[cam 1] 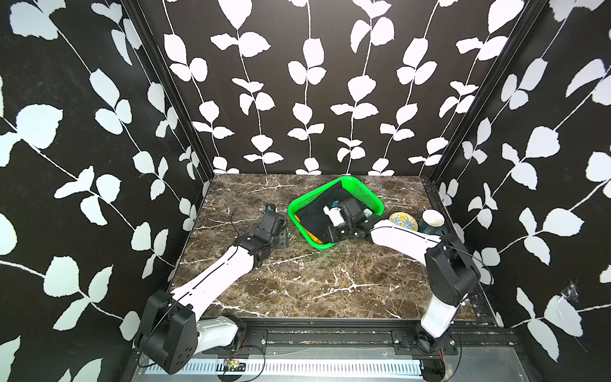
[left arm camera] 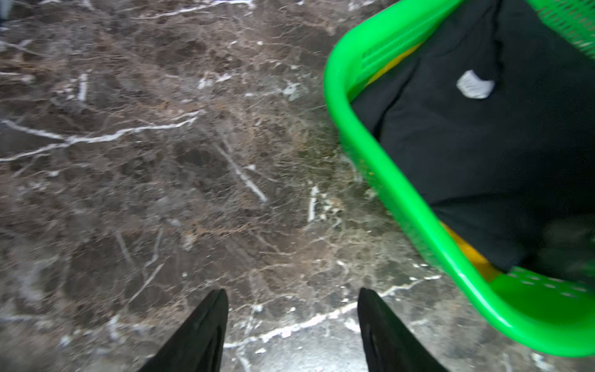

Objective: Put the folded t-shirts into the basket
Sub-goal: Adjust the bin at the center of the board.

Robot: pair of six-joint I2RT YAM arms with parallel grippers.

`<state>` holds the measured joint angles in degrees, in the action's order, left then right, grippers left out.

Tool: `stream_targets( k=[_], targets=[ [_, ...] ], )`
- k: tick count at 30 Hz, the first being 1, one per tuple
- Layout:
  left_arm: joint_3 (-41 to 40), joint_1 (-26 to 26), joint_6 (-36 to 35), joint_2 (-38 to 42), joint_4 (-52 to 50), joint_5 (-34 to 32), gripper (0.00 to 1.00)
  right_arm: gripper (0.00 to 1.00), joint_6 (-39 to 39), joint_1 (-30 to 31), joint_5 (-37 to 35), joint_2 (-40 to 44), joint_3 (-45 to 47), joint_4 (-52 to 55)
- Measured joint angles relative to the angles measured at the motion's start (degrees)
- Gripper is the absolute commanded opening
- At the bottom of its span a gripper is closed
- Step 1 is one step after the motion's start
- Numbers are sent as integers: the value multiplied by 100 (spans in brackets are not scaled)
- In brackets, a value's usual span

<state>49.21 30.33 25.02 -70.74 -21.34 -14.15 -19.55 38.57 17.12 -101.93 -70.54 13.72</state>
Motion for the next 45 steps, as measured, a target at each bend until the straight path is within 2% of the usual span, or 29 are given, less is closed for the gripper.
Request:
stream_targets(
  k=[5,9,15,18,25,28,34,40,45],
  targets=[
    [170,94,271,-424,391,476,65,42,87,-52,-234,90,-114,142],
    [684,435,376,-1257,531,544,66,44,334,-776,-474,286,-413,374],
    [1351,748,492,-2227,570,505,63,53,726,-1880,-946,-26,-1432,713],
    [1574,752,527,-2538,546,417,54,54,975,-2116,-1145,-291,-1762,841],
    [1974,748,590,-2909,459,-90,21,54,1268,-2677,-1198,-1134,-2636,1246],
    [2074,695,636,-2951,450,-411,15,54,1281,-2892,-1095,-1250,-2697,1357],
    [2076,599,382,-2942,-31,-846,16,54,1309,-3112,-793,-1259,-2697,1488],
    [1851,144,282,-2721,-164,-1067,18,52,1102,-3080,-66,-1257,-2435,1335],
    [1648,-125,83,-2590,-203,-1456,29,53,833,-3012,251,-1147,-1985,1307]
  ],
)
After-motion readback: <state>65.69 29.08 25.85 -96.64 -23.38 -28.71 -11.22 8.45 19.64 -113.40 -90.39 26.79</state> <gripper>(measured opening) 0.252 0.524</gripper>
